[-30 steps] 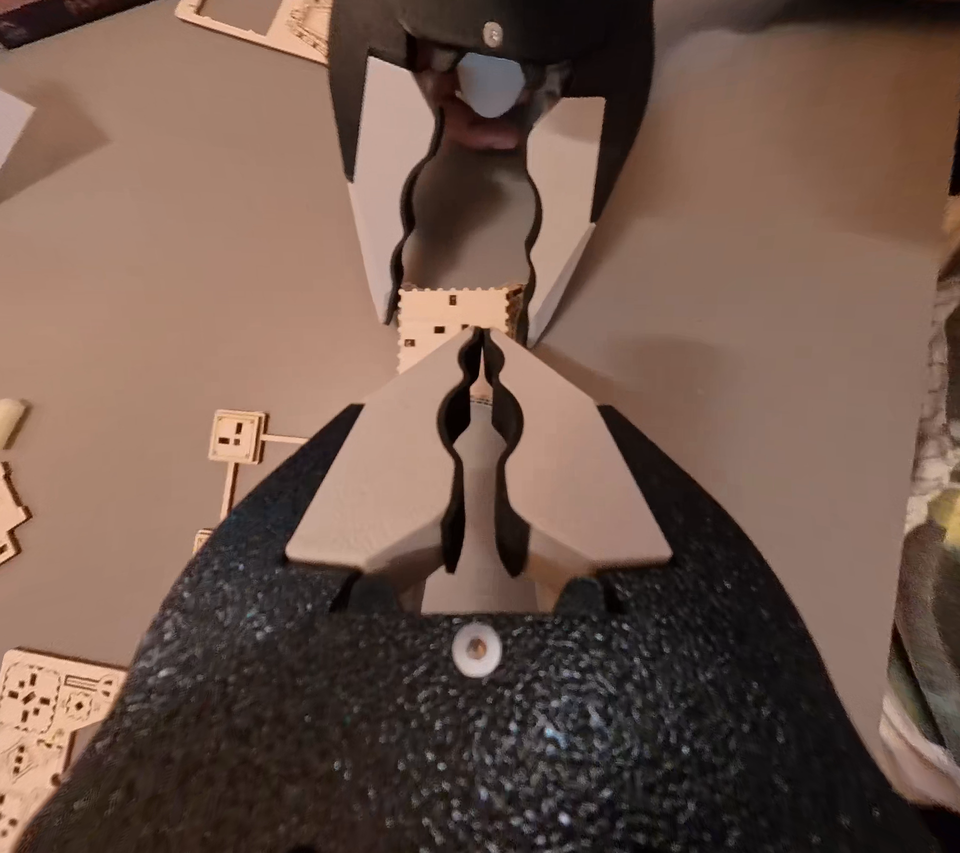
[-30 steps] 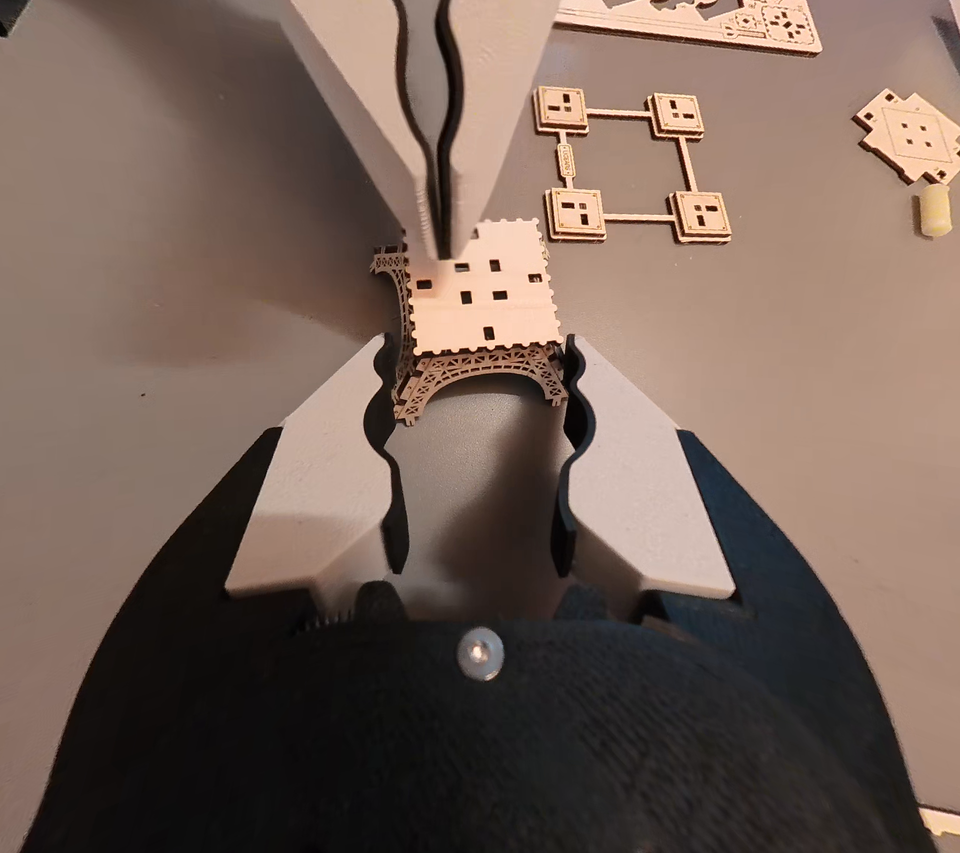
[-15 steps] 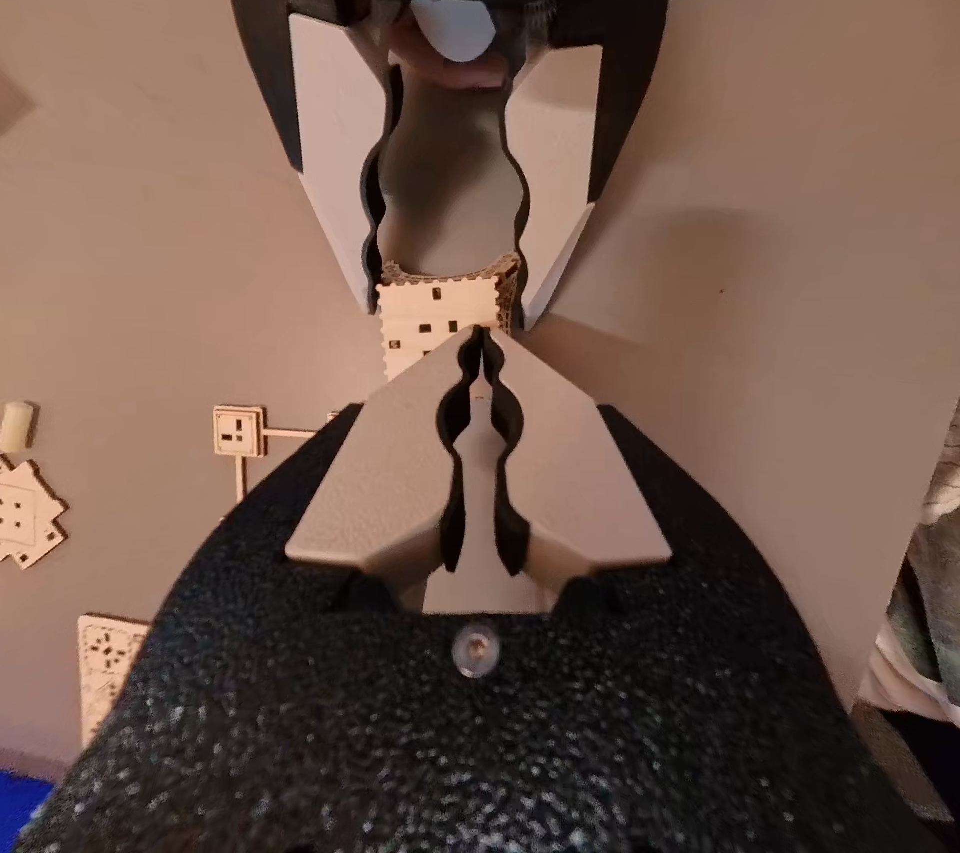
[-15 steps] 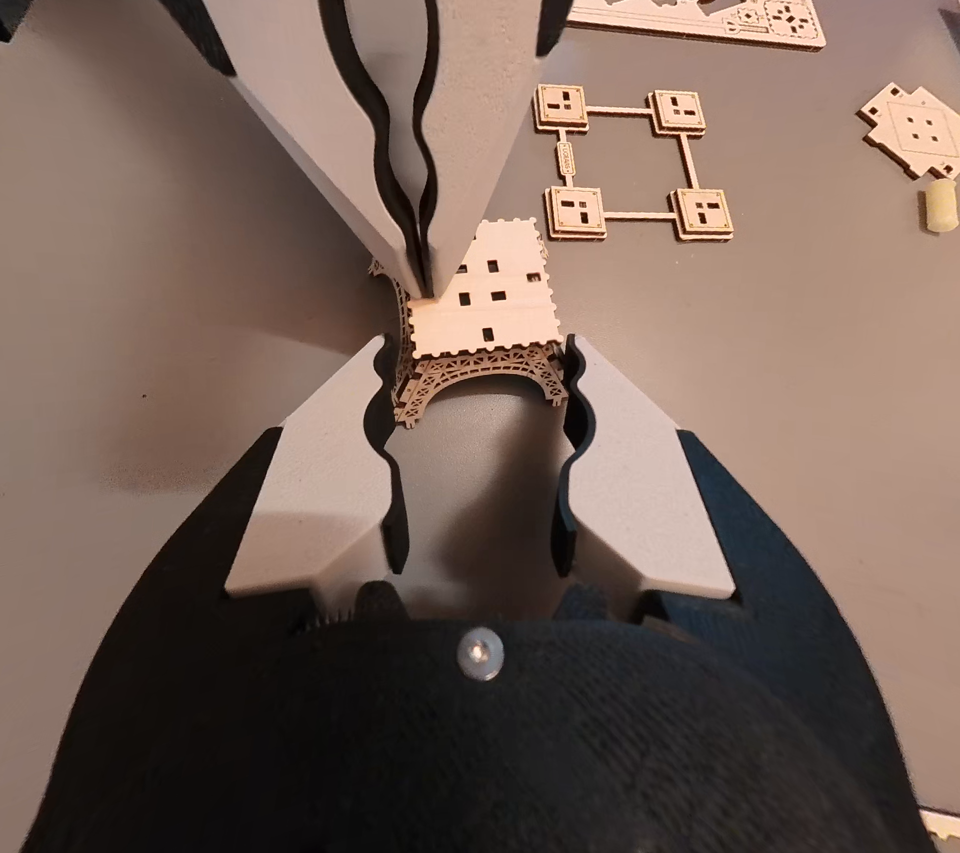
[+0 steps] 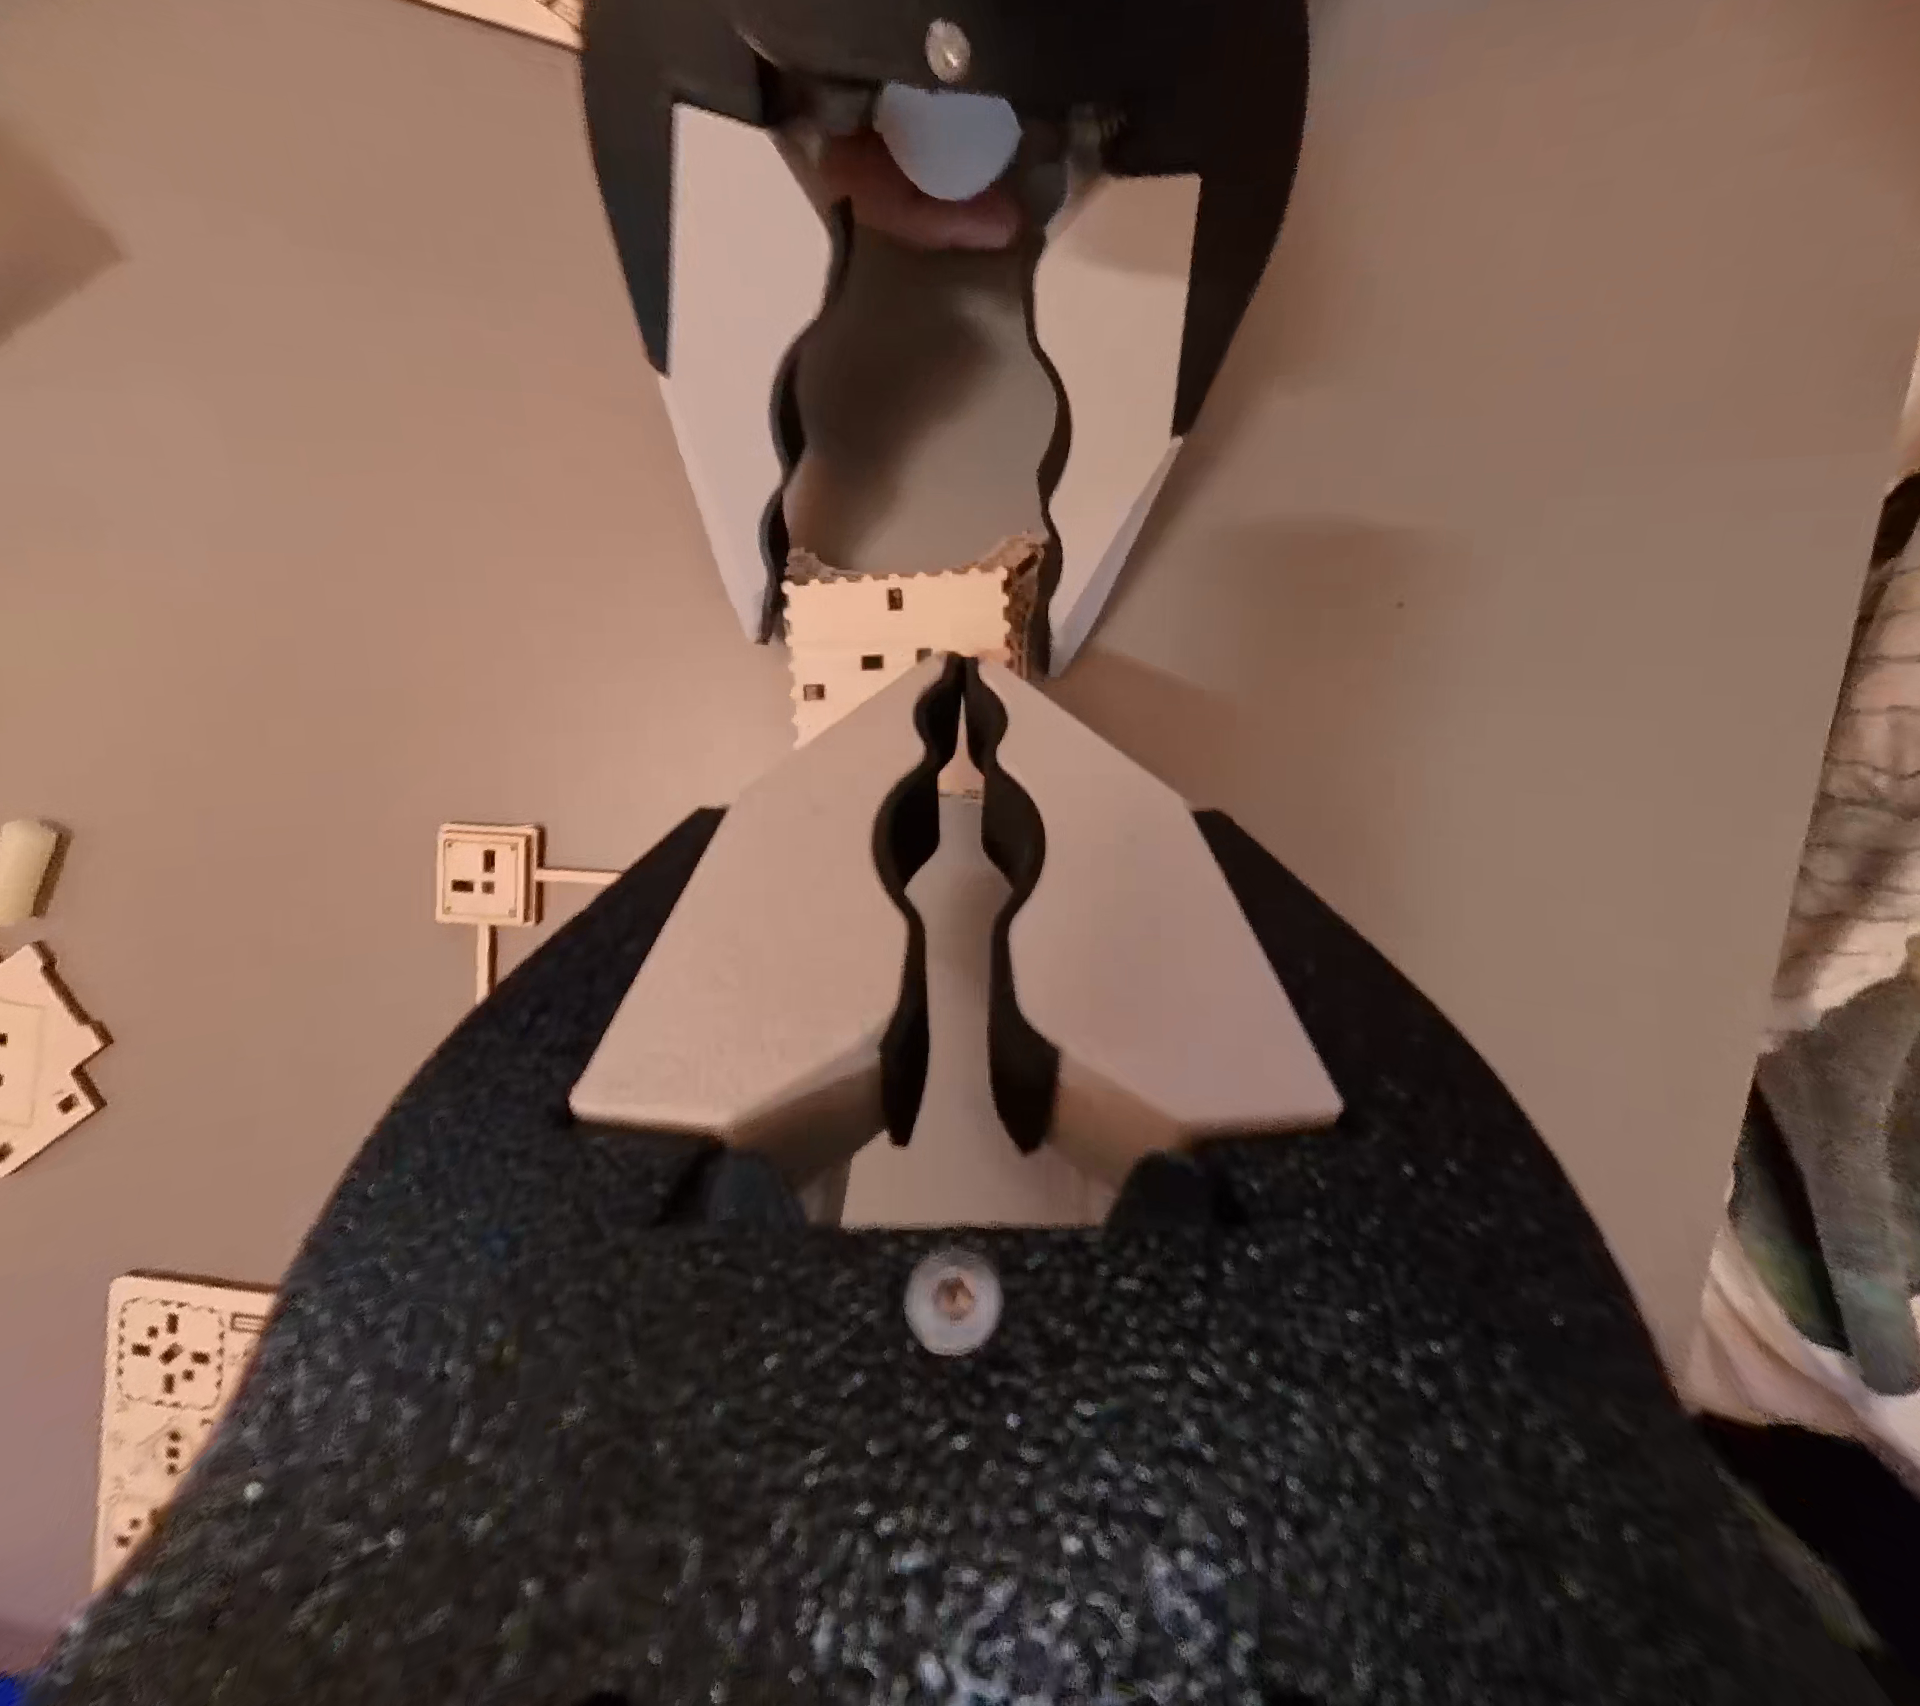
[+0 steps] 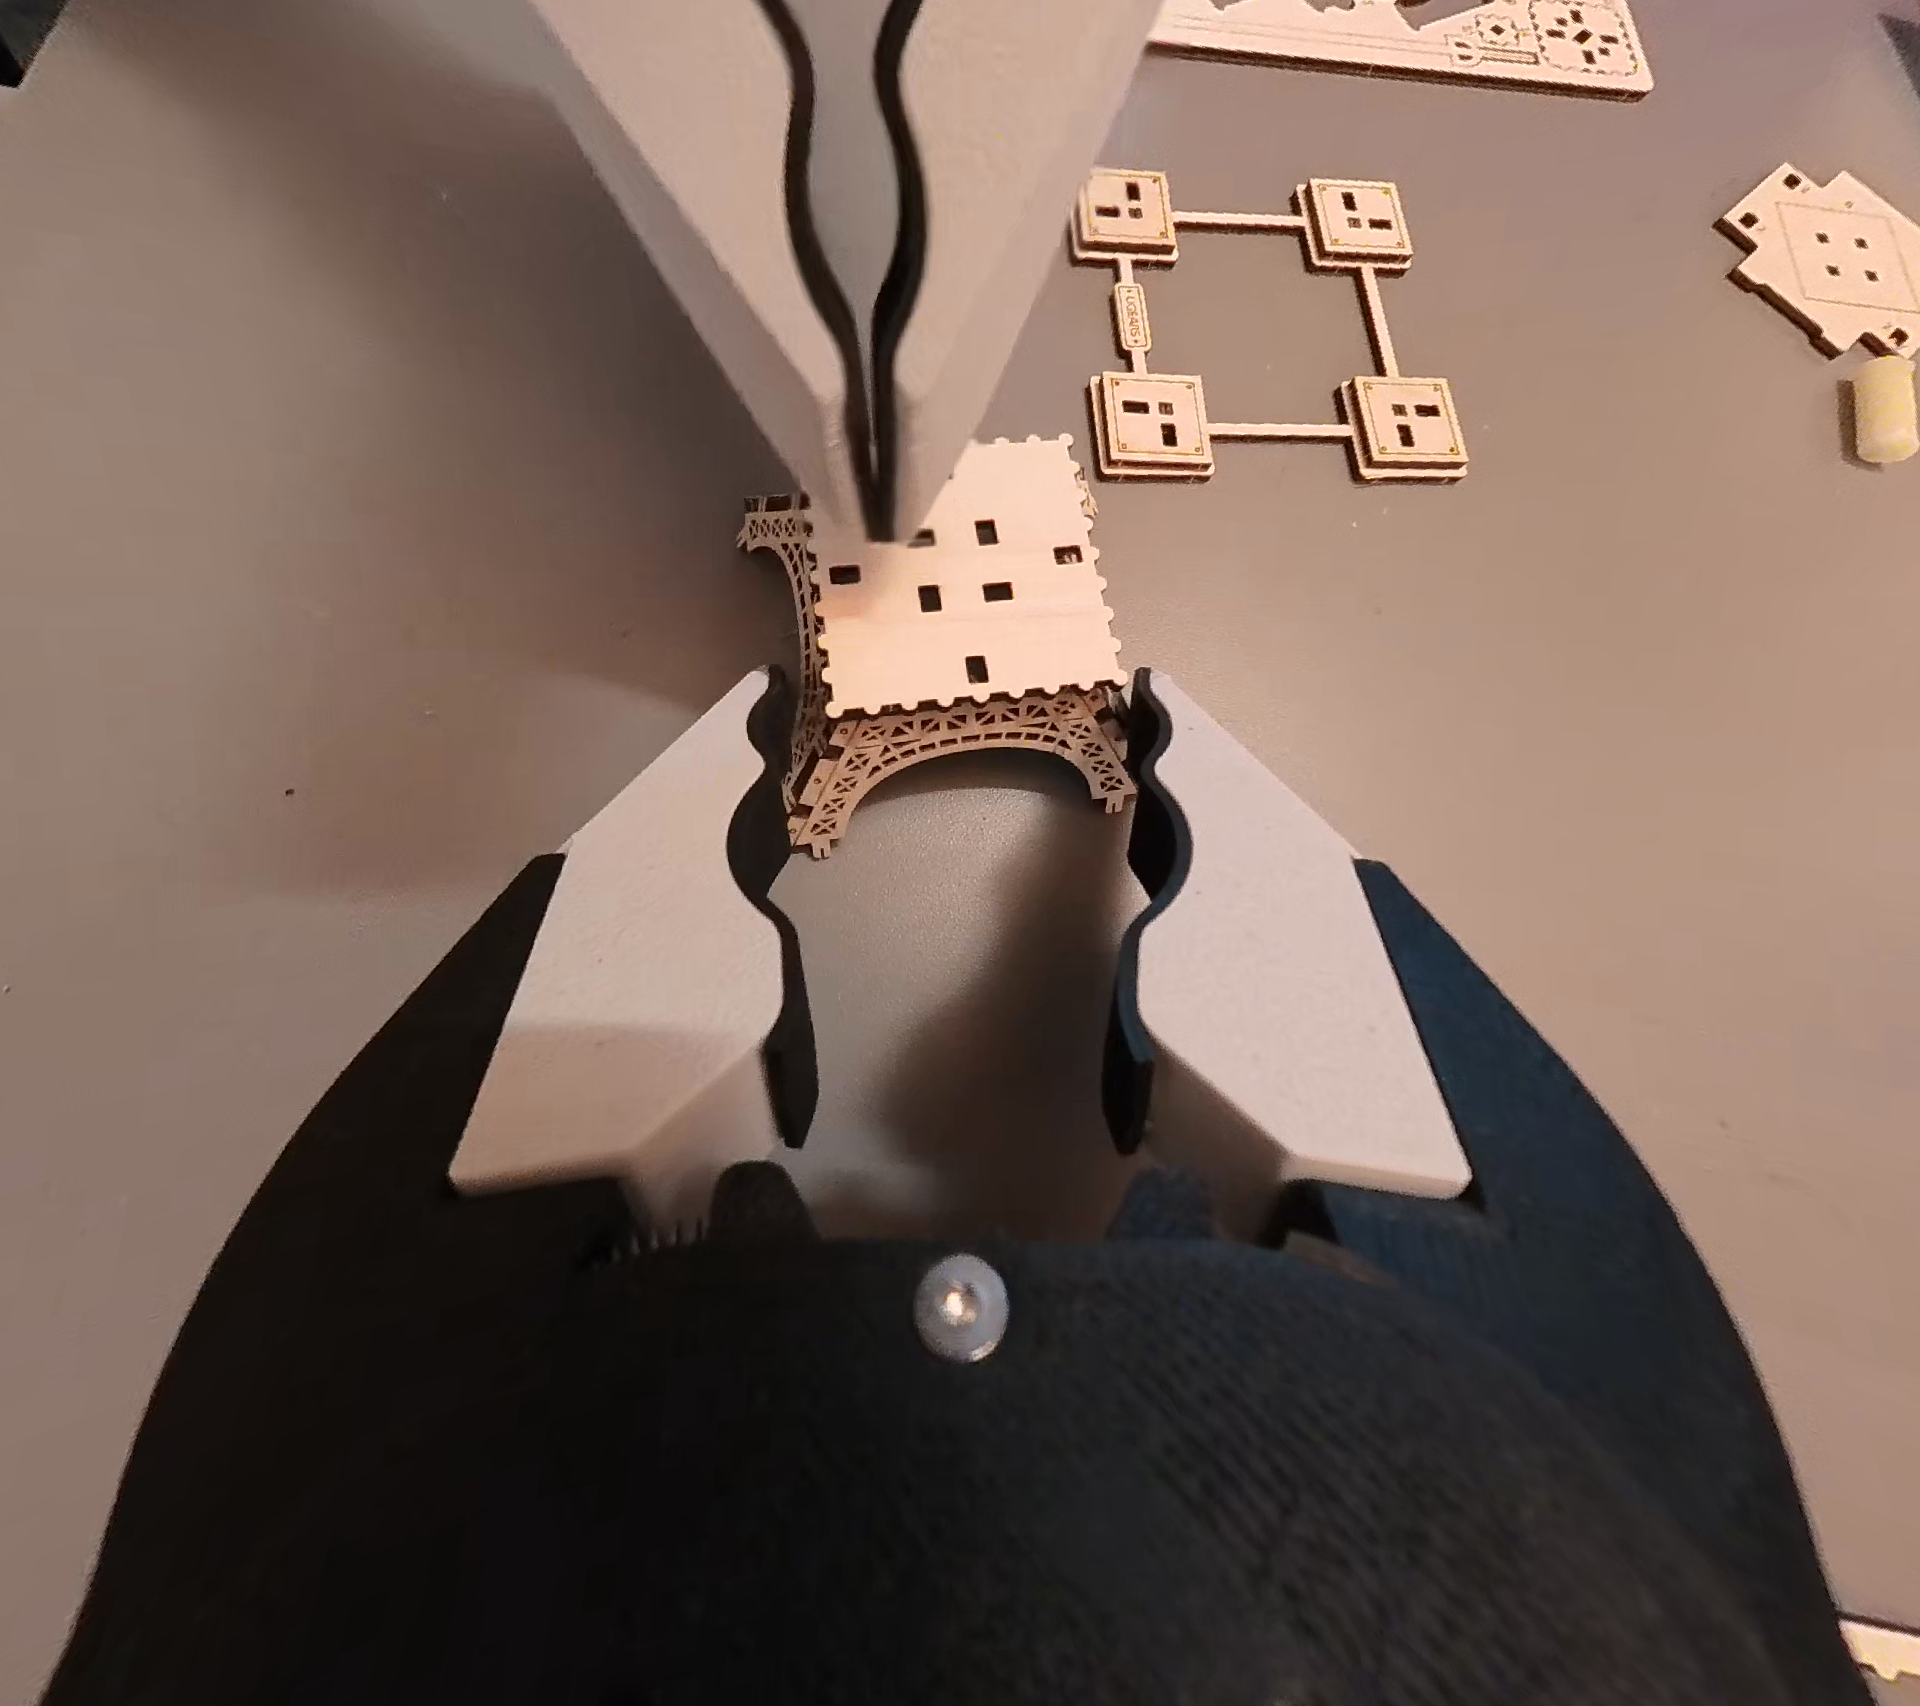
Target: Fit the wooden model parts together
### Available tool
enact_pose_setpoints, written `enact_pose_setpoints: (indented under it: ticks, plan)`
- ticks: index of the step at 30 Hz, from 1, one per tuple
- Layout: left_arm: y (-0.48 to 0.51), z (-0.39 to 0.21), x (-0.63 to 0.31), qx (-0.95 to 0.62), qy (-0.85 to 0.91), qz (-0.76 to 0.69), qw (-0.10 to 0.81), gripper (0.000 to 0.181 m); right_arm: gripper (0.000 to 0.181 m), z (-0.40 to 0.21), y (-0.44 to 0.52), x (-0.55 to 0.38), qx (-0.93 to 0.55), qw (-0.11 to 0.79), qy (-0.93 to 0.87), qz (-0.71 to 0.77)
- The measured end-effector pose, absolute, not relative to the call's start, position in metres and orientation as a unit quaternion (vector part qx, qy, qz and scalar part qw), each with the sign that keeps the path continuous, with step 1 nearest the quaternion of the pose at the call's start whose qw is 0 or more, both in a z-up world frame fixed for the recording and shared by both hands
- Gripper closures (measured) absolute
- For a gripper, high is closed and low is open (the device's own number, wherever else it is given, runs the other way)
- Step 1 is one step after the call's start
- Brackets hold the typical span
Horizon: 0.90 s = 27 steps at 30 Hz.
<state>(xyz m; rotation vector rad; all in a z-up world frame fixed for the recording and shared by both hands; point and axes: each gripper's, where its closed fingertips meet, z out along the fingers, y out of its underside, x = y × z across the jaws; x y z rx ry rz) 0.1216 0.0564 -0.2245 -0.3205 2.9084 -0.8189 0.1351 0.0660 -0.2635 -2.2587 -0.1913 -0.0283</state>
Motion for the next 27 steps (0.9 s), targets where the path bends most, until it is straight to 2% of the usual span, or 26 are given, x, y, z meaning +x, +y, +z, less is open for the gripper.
enact_pose_setpoints:
  ticks: [8,12,13,15,19,27]
  plan:
    - [0.051,-0.237,0.118,-0.083,0.964,-0.249,0.051,0.181,0.118,-0.263,0.066,0.135,-0.903,0.424,-0.077,-0.012]
    - [0.063,-0.22,0.135,-0.117,0.949,-0.27,0.11,0.181,0.118,-0.263,0.066,0.135,-0.902,0.424,-0.077,-0.013]
    - [0.069,-0.216,0.139,-0.129,0.944,-0.279,0.119,0.179,0.118,-0.263,0.066,0.135,-0.902,0.424,-0.077,-0.013]
    - [0.08,-0.213,0.145,-0.134,0.935,-0.296,0.141,0.15,0.118,-0.263,0.066,0.135,-0.902,0.424,-0.077,-0.013]
    - [0.087,-0.223,0.142,-0.142,0.917,-0.349,0.13,0.127,0.118,-0.263,0.066,0.135,-0.903,0.424,-0.077,-0.012]
    - [0.068,-0.229,0.131,-0.142,0.875,-0.452,0.102,0.13,0.118,-0.263,0.066,0.135,-0.902,0.424,-0.078,-0.014]
